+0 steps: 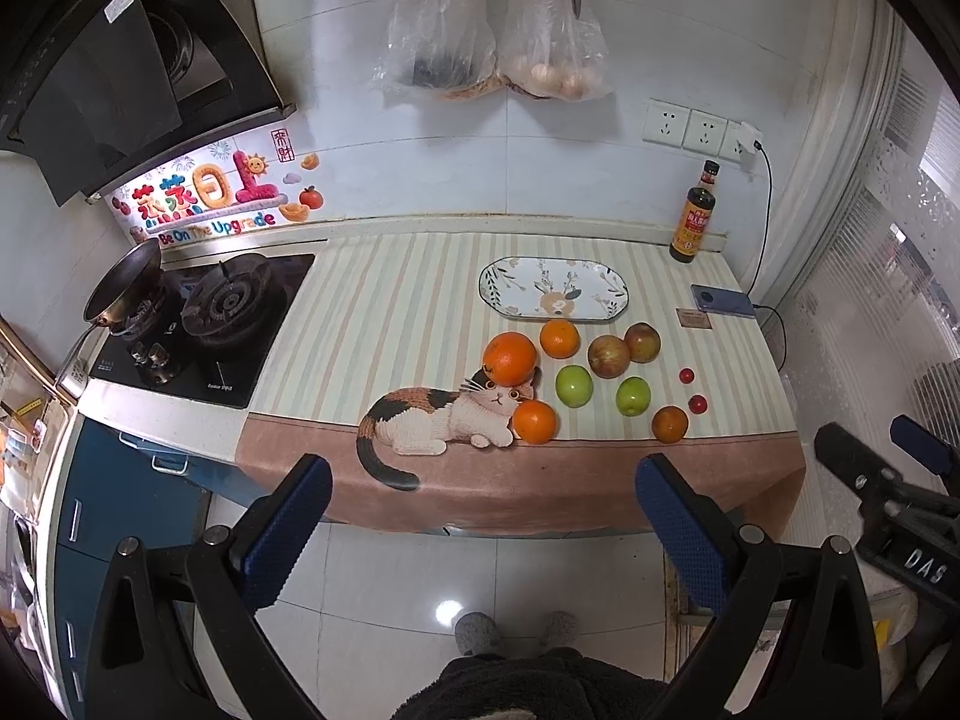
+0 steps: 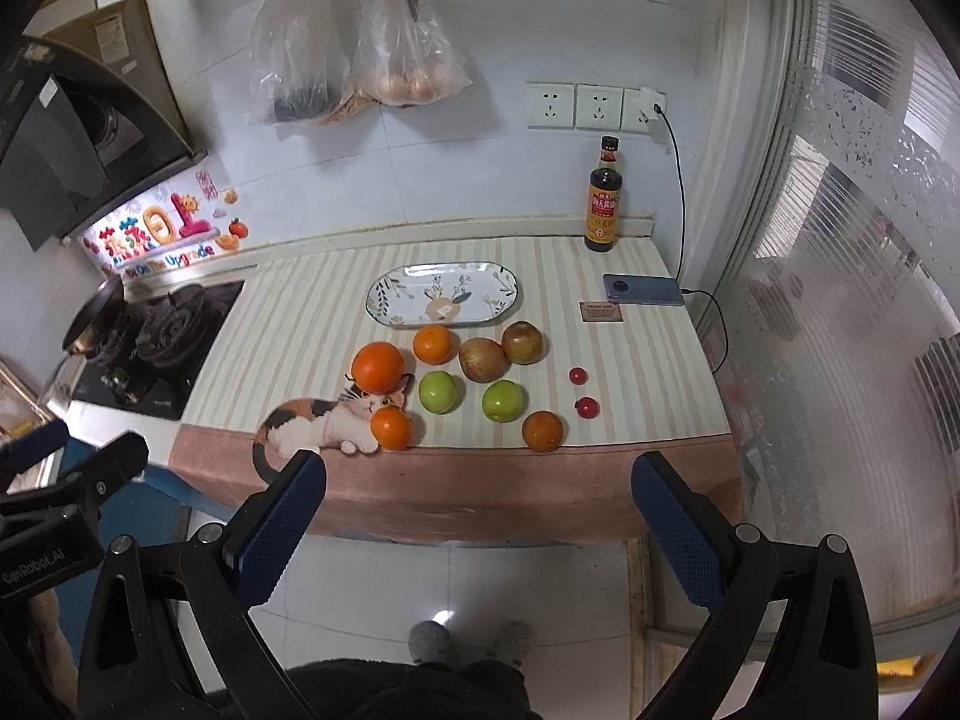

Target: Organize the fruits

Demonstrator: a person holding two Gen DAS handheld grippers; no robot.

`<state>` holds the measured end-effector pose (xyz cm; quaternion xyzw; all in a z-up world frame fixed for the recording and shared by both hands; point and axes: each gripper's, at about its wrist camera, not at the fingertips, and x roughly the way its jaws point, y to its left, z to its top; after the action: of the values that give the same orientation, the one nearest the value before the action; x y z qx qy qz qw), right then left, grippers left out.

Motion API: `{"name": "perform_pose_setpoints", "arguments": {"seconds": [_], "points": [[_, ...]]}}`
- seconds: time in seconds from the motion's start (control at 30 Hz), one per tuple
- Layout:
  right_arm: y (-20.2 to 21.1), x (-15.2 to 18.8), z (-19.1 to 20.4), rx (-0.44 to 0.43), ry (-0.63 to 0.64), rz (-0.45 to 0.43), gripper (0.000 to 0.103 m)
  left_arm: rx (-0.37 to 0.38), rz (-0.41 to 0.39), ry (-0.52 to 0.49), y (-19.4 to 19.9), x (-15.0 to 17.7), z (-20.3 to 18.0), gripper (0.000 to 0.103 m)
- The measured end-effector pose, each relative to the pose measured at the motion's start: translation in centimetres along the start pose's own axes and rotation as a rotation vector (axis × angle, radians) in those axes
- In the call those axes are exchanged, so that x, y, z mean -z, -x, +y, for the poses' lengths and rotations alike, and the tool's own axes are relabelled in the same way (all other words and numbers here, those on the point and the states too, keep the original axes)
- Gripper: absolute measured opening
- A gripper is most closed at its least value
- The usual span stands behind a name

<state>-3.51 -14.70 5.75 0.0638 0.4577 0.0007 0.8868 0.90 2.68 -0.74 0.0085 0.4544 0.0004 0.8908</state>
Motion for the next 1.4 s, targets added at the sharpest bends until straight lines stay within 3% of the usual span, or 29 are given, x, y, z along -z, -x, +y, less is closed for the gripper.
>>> {"name": "perform_pose_setpoints", "arguments": {"seconds": [0.23,0.4,0.7,0.87,1.07,1.23,1.4], "points": [[-1.4,-0.5,0.3,-0.031,-0.124,-0.062,0.103,-0.067,-0.054,0.032,-2.6,-0.4,3.9,0.103],[-6.2,-0.8,0.6,-0.022,-0.176,-0.031,0.103,-0.076,-0.018,0.002,-7.1,-1.8,5.8,0.103],[-19.5,-1.7,-1.0,-0.049,-0.247,0.181,0.103,-0.034,0.194,-0.107,-20.1,-5.4,4.0,0.103],[-27.8,-4.3,-2.5,-0.06,-0.246,0.271,0.103,-0.023,0.364,-0.232,-29.6,-8.3,0.1,0.103],[-38.3,-7.2,-5.4,-0.099,-0.274,0.42,0.102,-0.037,0.496,-0.376,-38.6,-9.9,-4.2,0.103],[-43.2,-7.8,-6.7,-0.14,-0.317,0.497,0.102,-0.063,0.638,-0.508,-45.1,-9.5,-6.3,0.103],[-47.2,-8.1,-6.0,-0.178,-0.313,0.574,0.102,0.029,0.774,-0.5,-48.3,-8.9,-7.0,0.103]]}}
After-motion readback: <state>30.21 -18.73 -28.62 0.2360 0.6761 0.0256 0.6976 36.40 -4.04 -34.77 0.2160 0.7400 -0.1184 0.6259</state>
